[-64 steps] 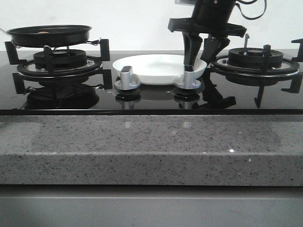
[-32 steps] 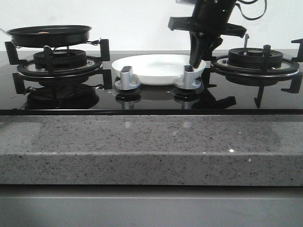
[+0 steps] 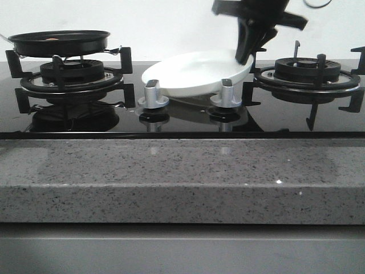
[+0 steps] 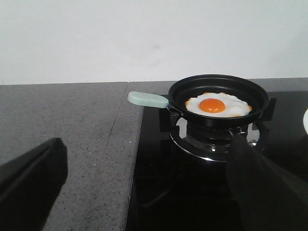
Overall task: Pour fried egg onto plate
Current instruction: 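Lift the white plate with the right gripper and move it toward the pan, then grasp the green handle of the black frying pan with the left gripper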
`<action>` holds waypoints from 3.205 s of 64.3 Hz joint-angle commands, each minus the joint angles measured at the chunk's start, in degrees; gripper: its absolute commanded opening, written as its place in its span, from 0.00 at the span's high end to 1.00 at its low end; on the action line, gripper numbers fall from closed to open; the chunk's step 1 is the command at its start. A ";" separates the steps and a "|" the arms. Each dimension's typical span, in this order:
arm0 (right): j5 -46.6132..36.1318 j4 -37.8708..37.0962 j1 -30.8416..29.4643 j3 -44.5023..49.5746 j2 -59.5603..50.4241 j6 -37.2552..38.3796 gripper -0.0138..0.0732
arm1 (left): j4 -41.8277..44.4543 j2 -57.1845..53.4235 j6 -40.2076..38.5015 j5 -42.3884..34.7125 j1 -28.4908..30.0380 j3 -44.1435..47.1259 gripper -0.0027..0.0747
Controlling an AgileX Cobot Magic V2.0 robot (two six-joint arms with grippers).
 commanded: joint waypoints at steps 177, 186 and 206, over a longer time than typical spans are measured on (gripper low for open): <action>-10.58 6.33 5.83 44.56 -32.85 -6.45 0.91 | -53.94 38.03 4.05 17.91 8.37 -31.96 0.11; -10.58 6.33 5.83 44.56 -32.85 -6.45 0.91 | -77.92 44.58 21.40 30.11 16.60 -32.92 0.11; -10.58 6.33 5.83 44.56 -32.85 -6.45 0.91 | -93.44 53.99 31.56 38.03 23.75 -33.24 0.11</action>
